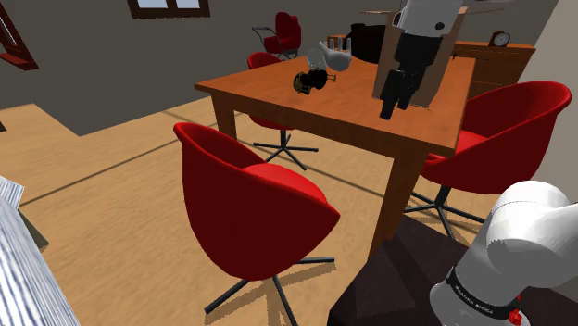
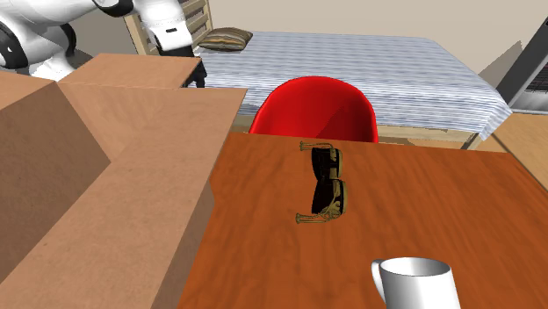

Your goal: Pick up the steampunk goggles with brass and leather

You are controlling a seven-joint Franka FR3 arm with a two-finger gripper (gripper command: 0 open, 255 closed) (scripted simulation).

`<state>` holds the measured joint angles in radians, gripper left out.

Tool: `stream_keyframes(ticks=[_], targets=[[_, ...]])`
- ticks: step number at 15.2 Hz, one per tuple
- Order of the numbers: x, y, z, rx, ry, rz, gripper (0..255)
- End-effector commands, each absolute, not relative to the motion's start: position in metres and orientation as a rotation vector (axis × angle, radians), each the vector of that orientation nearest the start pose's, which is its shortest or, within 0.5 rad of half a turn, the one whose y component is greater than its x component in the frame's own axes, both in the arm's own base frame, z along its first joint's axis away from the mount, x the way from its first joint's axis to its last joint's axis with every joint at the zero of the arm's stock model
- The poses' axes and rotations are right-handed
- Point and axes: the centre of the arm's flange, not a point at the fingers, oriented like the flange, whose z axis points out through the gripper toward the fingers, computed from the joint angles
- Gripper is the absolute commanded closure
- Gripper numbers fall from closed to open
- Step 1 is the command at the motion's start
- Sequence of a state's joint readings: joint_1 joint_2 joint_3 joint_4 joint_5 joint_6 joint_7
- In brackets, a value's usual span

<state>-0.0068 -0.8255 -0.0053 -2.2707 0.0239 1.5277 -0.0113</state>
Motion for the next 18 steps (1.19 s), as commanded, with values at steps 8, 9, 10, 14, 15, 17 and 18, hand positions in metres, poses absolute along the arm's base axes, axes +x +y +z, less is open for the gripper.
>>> stream_keyframes(ticks=[8, 9, 10, 14, 15, 17, 18], targets=[[0.384, -0.023, 0.644, -3.119, -0.024, -0.097, 0], [0.397, -0.026, 0.645, -3.119, -0.027, -0.092, 0], [0.410, -0.029, 0.645, -3.120, -0.030, -0.088, 0], [0.463, -0.040, 0.647, -3.124, -0.041, -0.069, 0], [0.477, -0.043, 0.647, -3.125, -0.044, -0.064, 0], [0.503, -0.049, 0.648, -3.126, -0.050, -0.055, 0], [0.517, -0.052, 0.648, -3.127, -0.052, -0.050, 0]])
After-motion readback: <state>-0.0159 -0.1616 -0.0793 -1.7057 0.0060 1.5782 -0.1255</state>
